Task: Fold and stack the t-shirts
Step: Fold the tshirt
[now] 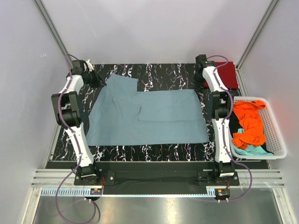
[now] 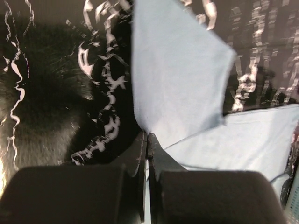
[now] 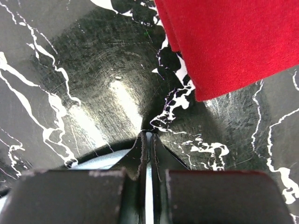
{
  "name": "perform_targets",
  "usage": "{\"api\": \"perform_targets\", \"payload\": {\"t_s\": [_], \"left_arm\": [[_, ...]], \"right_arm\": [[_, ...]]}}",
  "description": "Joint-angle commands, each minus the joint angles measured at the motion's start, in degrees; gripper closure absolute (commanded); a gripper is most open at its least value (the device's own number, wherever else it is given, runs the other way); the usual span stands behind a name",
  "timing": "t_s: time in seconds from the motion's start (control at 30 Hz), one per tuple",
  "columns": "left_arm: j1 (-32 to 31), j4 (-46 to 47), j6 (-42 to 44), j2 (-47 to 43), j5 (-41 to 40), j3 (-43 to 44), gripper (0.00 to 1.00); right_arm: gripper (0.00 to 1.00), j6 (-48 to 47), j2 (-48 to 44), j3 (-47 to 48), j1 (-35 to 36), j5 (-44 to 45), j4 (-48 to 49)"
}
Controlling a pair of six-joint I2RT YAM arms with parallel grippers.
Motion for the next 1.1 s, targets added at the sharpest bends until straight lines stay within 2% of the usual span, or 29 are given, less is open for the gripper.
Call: {"api": "perform_targets", "payload": {"t_s": [0.0, 0.33, 0.73, 1.07], "left_arm": [[-0.26, 2.85, 0.09, -6.61, -0.92, -0.78, 1.00], [-0.17, 2.85, 1.32, -11.62, -1.53, -8.33, 1.00], [0.88, 1.98, 3.70, -20.40, -7.42, -18.17, 1.00], [2.02, 1.62, 4.05, -26.03, -10.41, -24.86, 1.00]], "right_arm": [[1.00, -3.57, -6.31, 1.38, -0.42, 0.79, -0.68], [1.00, -3.75, -15.62, -7.93, -0.34, 2.37, 0.20], [1.00, -3.31, -28.36, -29.97, -0.34, 0.70, 6.53], [1.00, -3.84, -35.13, -41.86, -0.34, 0.00, 9.87]]}}
